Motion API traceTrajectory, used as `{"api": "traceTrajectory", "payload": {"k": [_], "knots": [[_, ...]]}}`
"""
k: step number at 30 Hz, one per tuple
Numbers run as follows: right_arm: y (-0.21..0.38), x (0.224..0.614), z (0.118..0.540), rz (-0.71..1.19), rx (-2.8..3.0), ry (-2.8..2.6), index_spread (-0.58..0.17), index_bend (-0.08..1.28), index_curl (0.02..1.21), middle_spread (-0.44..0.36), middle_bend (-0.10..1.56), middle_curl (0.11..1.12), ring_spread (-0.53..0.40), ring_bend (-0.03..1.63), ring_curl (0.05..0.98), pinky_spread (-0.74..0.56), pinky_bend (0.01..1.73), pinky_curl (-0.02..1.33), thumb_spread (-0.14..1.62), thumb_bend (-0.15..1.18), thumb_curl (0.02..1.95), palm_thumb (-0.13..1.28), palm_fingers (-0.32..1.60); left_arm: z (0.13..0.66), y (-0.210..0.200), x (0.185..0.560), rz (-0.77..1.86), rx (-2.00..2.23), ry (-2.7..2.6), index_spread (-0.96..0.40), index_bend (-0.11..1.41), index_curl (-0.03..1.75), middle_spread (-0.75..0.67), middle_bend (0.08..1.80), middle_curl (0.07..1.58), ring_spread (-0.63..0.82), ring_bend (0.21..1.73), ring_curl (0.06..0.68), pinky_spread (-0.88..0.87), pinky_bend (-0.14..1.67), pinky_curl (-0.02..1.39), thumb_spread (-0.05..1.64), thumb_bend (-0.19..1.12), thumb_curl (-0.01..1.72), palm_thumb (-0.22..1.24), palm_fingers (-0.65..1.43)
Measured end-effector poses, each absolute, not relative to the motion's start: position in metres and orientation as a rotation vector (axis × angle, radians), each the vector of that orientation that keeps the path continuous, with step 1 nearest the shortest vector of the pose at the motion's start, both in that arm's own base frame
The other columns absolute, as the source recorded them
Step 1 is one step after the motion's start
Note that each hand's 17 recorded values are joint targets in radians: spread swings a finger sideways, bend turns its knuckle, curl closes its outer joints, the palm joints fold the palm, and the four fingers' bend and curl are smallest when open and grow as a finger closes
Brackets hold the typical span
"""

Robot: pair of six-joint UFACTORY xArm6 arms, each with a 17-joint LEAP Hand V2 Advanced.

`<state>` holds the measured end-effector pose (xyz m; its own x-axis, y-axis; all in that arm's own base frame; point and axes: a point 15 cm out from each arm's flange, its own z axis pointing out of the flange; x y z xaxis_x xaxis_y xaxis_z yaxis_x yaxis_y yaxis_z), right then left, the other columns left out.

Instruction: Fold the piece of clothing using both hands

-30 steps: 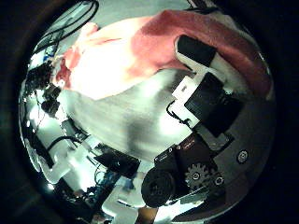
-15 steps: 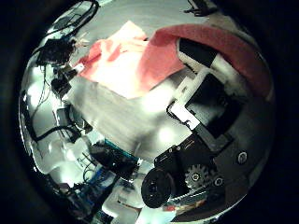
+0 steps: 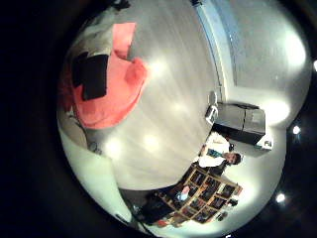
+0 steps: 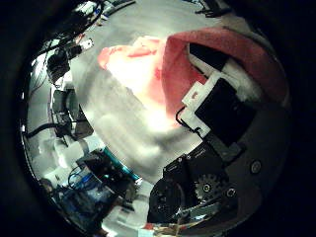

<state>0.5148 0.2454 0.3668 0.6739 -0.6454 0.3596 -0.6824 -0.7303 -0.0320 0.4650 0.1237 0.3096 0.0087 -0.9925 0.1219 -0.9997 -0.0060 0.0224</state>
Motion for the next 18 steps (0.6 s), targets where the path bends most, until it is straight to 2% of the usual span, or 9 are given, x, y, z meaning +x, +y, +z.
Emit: {"api": "traceTrajectory", "payload": {"k": [9,18], "knots": [[0.320,0.534,0.329,0.623,2.919,-0.959,-0.274,1.06,0.93,-0.191,1.21,0.96,-0.261,1.29,0.863,-0.23,1.20,1.00,1.11,-0.02,0.78,1.06,1.03,0.293,0.132,0.451,0.083,2.157,-2.092,-0.07,0.20,0.49,0.02,0.18,0.34,0.25,0.55,0.209,0.34,0.19,0.30,1.31,-0.01,0.31,0.59,0.26],[0.357,0.535,0.291,0.613,2.972,-0.878,-0.278,1.01,0.92,-0.189,1.17,0.95,-0.258,1.27,0.850,-0.25,1.17,0.99,1.16,-0.03,0.74,0.89,1.04,0.291,0.144,0.442,0.087,2.169,-2.072,-0.07,0.20,0.49,0.02,0.18,0.34,0.25,0.55,0.209,0.34,0.19,0.30,1.32,-0.01,0.31,0.59,0.25]]}}
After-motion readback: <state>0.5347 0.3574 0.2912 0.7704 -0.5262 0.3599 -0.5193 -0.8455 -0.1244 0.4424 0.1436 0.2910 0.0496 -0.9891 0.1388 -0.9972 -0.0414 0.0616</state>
